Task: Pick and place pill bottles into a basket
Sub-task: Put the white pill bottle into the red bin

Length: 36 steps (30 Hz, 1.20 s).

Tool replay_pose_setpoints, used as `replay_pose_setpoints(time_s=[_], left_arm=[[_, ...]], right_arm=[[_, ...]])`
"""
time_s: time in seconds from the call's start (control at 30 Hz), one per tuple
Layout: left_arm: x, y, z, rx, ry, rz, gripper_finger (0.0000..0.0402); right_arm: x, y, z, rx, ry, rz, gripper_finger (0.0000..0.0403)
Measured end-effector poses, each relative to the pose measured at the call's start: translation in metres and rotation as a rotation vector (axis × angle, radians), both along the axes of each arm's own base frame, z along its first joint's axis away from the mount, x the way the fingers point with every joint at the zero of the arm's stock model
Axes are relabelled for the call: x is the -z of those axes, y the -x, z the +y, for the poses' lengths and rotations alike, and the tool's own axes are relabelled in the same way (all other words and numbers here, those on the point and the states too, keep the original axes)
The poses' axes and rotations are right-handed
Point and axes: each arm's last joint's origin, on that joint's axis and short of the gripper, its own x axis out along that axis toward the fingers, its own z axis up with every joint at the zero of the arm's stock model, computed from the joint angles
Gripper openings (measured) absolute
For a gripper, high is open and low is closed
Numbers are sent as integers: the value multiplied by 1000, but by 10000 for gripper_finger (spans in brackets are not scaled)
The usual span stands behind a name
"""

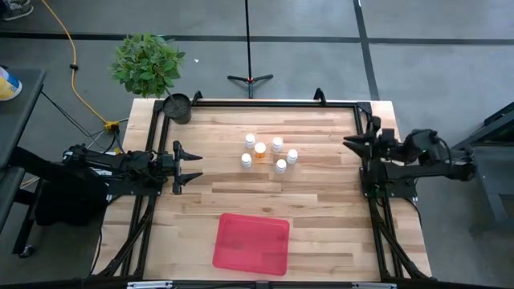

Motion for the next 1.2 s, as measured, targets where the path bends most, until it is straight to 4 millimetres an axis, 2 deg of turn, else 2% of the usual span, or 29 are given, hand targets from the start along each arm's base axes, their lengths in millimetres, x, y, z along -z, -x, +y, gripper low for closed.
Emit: replay_pose_setpoints(time_s=[0.23, 0.4, 0.53, 0.7, 0.83, 1.03, 1.2], left_arm=[[0, 0, 0, 0, 33, -5, 298], [0, 0, 0, 0, 46, -6, 298], [0, 0, 0, 1, 46, -6, 298], [0, 0, 0, 0, 46, -6, 298], [0, 0, 0, 0, 46, -6, 298], [0, 0, 0, 1, 50, -7, 298], [0, 0, -1, 37, 76, -6, 298]], right_arm=[[-46, -24, -1, 71, 9, 234, 121], [-80, -44, 0, 42, -10, 343, 182], [-95, -63, 0, 57, 9, 449, 239], [-95, -92, -6, 142, -6, 632, 301], [-92, -118, -12, 166, -32, 748, 330], [-79, -167, -22, 157, -65, 891, 338], [-51, -205, -32, 158, -111, 1075, 335]])
